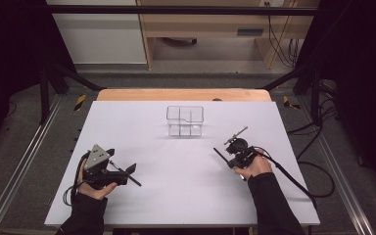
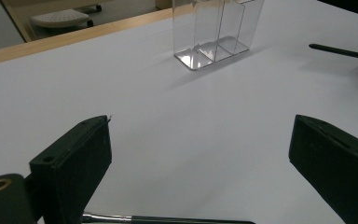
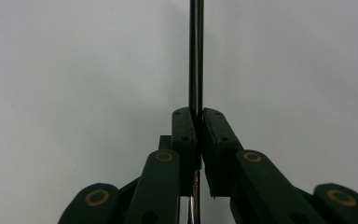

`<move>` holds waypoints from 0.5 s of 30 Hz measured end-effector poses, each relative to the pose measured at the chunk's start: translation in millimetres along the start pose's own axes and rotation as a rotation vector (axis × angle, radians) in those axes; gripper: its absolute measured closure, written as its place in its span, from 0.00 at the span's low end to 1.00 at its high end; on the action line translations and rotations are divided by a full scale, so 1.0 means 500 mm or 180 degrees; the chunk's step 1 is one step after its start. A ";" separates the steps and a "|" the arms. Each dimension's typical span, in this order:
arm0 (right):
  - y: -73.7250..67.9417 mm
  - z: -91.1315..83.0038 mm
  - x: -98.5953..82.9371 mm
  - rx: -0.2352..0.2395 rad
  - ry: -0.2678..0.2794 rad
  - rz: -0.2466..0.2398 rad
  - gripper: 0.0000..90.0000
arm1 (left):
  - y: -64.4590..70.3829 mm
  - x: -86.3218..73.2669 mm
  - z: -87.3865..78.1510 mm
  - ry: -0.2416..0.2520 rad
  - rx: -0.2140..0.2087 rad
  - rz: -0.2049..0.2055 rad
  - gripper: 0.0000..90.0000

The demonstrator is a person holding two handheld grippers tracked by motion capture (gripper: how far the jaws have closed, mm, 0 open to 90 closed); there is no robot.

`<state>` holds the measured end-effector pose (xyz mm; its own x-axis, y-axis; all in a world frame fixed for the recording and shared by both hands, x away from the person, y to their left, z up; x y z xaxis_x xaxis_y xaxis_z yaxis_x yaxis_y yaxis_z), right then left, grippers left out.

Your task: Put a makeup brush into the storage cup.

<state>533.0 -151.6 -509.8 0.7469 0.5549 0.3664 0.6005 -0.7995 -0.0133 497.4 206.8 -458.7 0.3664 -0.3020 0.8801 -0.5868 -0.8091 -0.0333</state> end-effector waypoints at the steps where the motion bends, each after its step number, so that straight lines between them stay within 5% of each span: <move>1: 0.000 -0.005 0.004 0.0003 0.0043 -0.0017 0.94 | 0.000 -0.001 0.000 -0.0013 -0.0003 0.0016 0.05; 15: -0.028 -0.047 0.052 0.0156 0.0285 -0.0166 0.93 | 0.002 0.017 -0.004 0.0019 -0.0036 0.0115 0.05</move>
Point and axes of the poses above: each handheld gripper's, and its own axes: z roughly forward along the jaws, x roughly out of its top, y roughly to its right, the point moved 9 cm from there along z, roughly forward along the jaws, and after that the axes turned 2 degrees about z, right-handed, at the moved point
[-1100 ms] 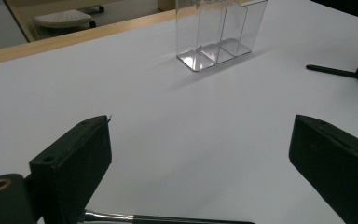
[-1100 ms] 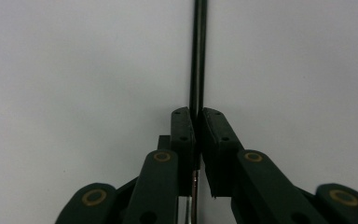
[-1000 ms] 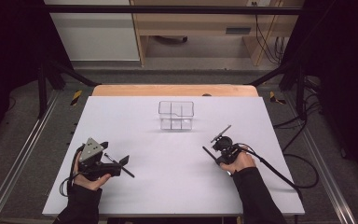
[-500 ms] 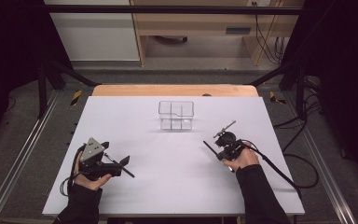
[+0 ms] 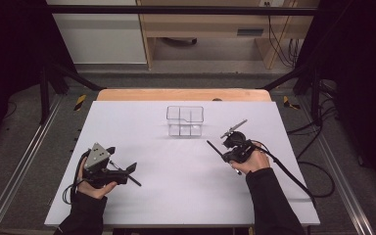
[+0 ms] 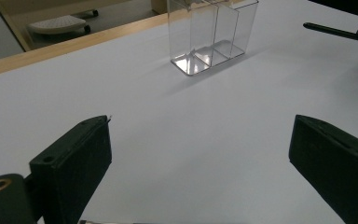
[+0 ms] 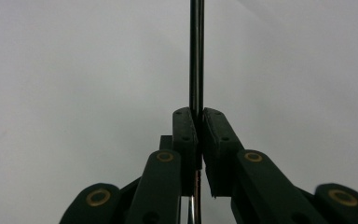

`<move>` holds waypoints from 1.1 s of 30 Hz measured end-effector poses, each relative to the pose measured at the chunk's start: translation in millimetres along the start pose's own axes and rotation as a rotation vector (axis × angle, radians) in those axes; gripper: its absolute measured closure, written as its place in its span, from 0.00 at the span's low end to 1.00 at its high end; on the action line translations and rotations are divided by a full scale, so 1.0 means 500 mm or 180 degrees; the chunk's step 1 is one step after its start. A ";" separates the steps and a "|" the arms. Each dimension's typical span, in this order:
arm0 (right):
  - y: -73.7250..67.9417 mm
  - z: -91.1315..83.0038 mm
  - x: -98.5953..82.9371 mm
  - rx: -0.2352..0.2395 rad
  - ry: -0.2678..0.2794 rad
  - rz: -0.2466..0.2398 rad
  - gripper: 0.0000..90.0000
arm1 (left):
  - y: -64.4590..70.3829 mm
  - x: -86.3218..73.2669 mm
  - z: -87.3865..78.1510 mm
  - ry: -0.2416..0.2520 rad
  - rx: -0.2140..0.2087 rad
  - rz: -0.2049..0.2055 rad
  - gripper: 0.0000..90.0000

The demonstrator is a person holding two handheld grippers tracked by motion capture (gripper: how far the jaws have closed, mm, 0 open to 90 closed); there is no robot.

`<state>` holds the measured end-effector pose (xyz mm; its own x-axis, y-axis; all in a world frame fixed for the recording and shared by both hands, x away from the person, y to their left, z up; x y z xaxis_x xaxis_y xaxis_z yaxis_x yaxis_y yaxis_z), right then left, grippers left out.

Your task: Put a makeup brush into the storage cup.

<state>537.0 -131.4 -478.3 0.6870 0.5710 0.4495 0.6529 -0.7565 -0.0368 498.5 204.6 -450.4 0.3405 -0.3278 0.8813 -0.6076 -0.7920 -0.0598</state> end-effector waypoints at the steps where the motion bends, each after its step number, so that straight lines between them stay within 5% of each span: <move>1: -0.005 -0.007 0.009 0.0013 0.0027 -0.0008 0.94 | 0.000 0.001 0.000 0.0001 -0.0004 0.0003 0.05; 17: -0.044 -0.062 0.061 0.0178 0.0241 -0.0212 0.94 | 0.015 0.030 -0.003 0.0046 -0.0047 0.0186 0.05; 33: -0.080 -0.085 0.081 0.0393 0.0272 -0.0369 0.94 | 0.051 0.077 0.020 -0.0029 -0.0149 0.0658 0.05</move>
Point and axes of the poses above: each handheld gripper's, and its own axes: z roughly forward along the jaws, x roughly out of its top, y roughly to its right, the point moved 9 cm from there along z, roughly forward along the jaws, and after that the axes turned 2 degrees about z, right-handed, at the moved point
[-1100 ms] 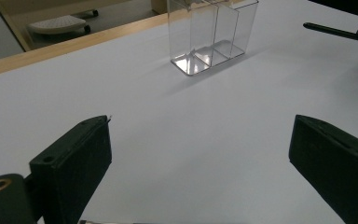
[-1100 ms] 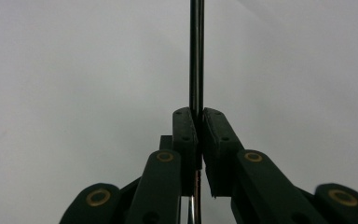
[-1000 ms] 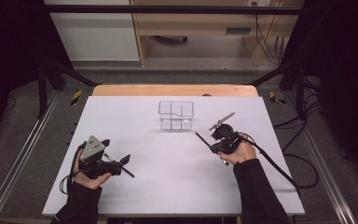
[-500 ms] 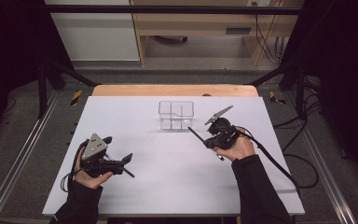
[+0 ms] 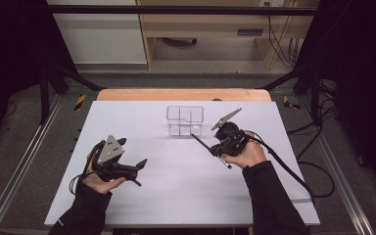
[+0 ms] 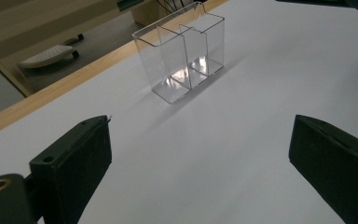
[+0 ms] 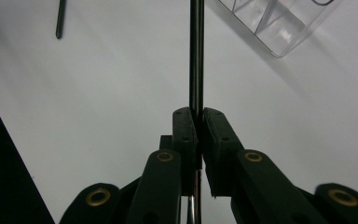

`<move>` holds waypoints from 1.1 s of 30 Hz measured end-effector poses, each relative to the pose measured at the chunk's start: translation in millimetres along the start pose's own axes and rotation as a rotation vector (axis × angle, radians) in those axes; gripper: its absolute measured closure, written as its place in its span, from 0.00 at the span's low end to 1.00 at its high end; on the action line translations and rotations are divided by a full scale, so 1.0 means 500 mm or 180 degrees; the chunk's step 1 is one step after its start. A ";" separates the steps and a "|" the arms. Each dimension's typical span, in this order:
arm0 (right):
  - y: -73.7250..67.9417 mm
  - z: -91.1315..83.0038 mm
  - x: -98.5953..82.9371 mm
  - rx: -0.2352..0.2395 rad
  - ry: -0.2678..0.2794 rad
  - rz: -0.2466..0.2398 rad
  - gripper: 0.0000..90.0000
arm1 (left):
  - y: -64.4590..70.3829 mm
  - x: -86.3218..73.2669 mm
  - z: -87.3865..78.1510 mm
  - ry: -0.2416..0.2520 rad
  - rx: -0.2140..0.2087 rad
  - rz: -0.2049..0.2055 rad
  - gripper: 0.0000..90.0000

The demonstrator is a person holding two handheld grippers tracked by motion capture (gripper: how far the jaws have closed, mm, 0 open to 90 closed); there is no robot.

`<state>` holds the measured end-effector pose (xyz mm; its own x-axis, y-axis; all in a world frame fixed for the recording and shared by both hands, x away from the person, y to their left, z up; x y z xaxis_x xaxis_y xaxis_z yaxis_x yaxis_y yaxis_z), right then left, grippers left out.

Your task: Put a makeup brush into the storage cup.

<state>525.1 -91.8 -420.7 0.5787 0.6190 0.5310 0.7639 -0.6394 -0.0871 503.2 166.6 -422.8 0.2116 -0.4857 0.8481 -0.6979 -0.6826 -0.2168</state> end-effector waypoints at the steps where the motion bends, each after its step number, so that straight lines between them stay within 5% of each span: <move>1: -0.002 0.000 0.002 0.0023 0.0014 -0.0010 0.94 | 0.003 0.003 0.001 0.0004 -0.0003 0.0023 0.05; 13: -0.022 0.001 0.011 0.0148 0.0011 -0.0101 0.94 | 0.043 0.049 0.028 -0.0079 -0.0124 0.0477 0.05; 33: -0.059 -0.002 0.018 0.0360 -0.0039 -0.0282 0.94 | 0.080 0.087 0.042 -0.0095 -0.0234 0.0867 0.06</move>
Point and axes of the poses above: each handheld gripper's, and its own axes: z roughly forward along the jaws, x roughly out of its top, y roughly to its right, the point moved 9 cm from there along z, roughly forward along the jaws, and after that the axes turned 2 degrees about z, right-handed, at the moved point
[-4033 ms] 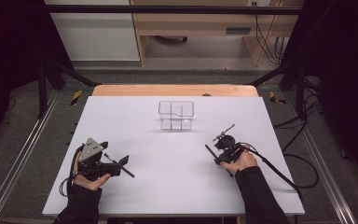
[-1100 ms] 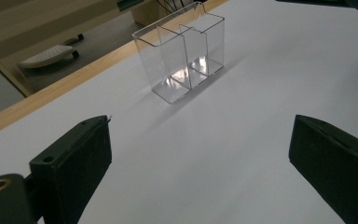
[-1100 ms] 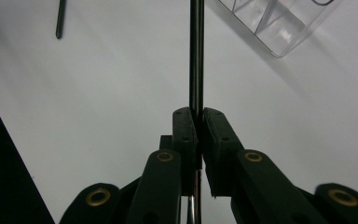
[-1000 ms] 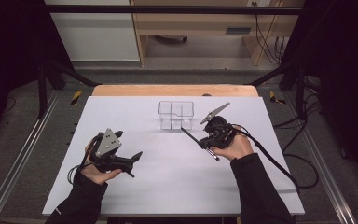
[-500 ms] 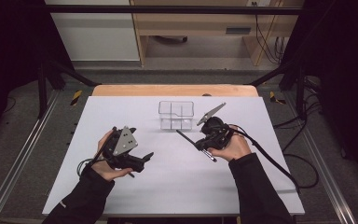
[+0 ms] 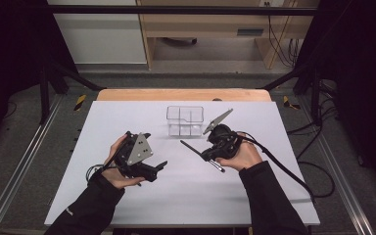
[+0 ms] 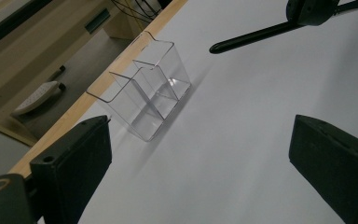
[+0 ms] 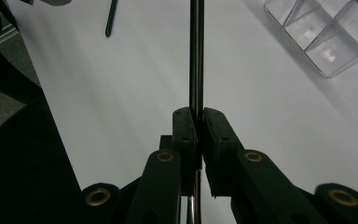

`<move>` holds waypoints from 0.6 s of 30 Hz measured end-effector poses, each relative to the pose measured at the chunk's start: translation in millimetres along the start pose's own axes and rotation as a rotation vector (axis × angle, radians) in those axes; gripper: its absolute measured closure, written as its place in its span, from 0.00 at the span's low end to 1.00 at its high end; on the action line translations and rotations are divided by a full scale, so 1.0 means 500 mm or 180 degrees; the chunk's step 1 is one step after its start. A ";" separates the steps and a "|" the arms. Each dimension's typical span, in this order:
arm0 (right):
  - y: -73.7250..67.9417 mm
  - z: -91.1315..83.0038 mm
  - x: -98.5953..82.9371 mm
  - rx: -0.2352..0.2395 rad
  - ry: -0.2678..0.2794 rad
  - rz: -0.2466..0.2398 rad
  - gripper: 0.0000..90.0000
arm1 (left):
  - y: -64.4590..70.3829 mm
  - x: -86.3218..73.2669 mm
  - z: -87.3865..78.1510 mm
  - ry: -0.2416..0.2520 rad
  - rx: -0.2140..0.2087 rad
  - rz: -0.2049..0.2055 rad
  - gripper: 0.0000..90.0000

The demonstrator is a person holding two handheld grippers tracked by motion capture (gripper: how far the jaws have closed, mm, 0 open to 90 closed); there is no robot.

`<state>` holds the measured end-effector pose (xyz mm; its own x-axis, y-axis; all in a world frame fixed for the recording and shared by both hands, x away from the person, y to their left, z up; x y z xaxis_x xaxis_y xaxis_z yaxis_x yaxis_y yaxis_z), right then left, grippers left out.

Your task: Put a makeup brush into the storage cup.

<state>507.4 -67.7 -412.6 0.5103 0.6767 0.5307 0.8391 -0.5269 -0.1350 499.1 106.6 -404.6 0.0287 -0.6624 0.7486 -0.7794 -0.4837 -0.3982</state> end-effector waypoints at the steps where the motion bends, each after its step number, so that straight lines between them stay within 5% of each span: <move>1: -0.001 0.000 0.001 0.0007 0.0005 -0.0005 0.94 | 0.002 0.001 0.001 0.0001 -0.0003 0.0015 0.06; 18: -0.019 0.006 0.009 0.0131 -0.0027 -0.0078 0.94 | 0.036 0.031 0.017 -0.0035 -0.0090 0.0372 0.07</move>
<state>502.1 -58.1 -411.4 0.4909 0.6937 0.5271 0.8584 -0.4886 -0.1564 490.8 82.9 -404.8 -0.0567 -0.7196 0.6921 -0.7952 -0.3866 -0.4671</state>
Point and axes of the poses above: each handheld gripper's, and its own axes: z roughly forward along the jaws, x roughly out of its top, y roughly to its right, the point moved 9 cm from there along z, roughly forward along the jaws, and after that the axes turned 2 degrees about z, right-handed, at the moved point
